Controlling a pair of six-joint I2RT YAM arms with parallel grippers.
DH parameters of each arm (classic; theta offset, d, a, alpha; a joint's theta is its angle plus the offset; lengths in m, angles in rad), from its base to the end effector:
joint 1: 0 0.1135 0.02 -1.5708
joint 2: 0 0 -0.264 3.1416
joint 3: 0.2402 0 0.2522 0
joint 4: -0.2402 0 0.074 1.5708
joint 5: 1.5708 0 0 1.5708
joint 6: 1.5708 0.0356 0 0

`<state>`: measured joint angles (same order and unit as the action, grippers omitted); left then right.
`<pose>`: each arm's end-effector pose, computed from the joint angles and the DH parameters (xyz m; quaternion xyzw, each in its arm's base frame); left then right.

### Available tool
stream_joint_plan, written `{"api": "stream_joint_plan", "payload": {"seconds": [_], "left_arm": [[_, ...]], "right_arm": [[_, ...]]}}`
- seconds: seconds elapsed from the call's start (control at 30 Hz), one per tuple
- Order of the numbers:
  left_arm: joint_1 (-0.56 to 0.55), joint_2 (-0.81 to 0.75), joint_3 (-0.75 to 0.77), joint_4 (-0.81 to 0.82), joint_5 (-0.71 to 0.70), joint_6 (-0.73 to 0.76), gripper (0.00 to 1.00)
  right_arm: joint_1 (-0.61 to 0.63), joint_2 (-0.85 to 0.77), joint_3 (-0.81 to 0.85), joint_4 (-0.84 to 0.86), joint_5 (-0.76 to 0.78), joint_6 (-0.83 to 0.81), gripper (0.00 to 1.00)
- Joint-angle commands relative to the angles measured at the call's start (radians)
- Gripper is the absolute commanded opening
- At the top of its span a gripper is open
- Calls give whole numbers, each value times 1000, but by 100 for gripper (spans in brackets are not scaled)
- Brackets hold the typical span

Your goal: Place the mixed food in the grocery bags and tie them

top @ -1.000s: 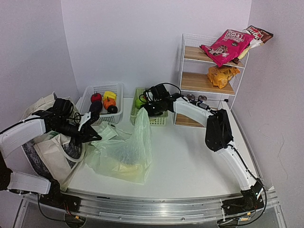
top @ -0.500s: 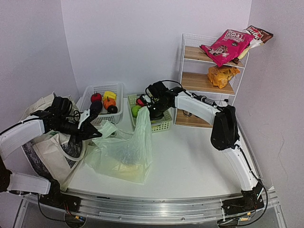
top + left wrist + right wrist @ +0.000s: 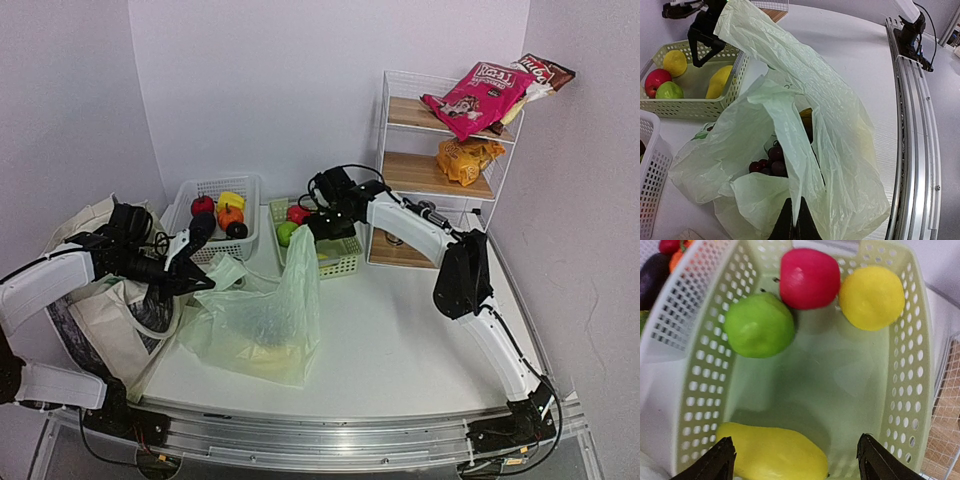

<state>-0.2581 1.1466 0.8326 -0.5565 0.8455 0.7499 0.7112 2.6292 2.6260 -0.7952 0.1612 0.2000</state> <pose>0.2115 -0.0834 0.2609 0.5369 0.6821 -0.2976 0.3972 0.4366 0.3687 0.2240 -0.2041 0.9010 0.0982 0.3700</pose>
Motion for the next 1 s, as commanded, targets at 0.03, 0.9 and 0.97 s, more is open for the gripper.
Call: {"api": "stream_joint_plan", "payload": {"seconds": [0.03, 0.9, 0.97], "left_arm": [[4, 16, 44, 1, 30, -34, 0], [4, 14, 114, -7, 2, -143, 0], [4, 4, 116, -17, 4, -157, 0]], "right_arm": [[-29, 57, 35, -100, -27, 74, 78], [45, 37, -56, -418, -336, 113, 75], [45, 20, -53, -422, -400, 101, 75]]}}
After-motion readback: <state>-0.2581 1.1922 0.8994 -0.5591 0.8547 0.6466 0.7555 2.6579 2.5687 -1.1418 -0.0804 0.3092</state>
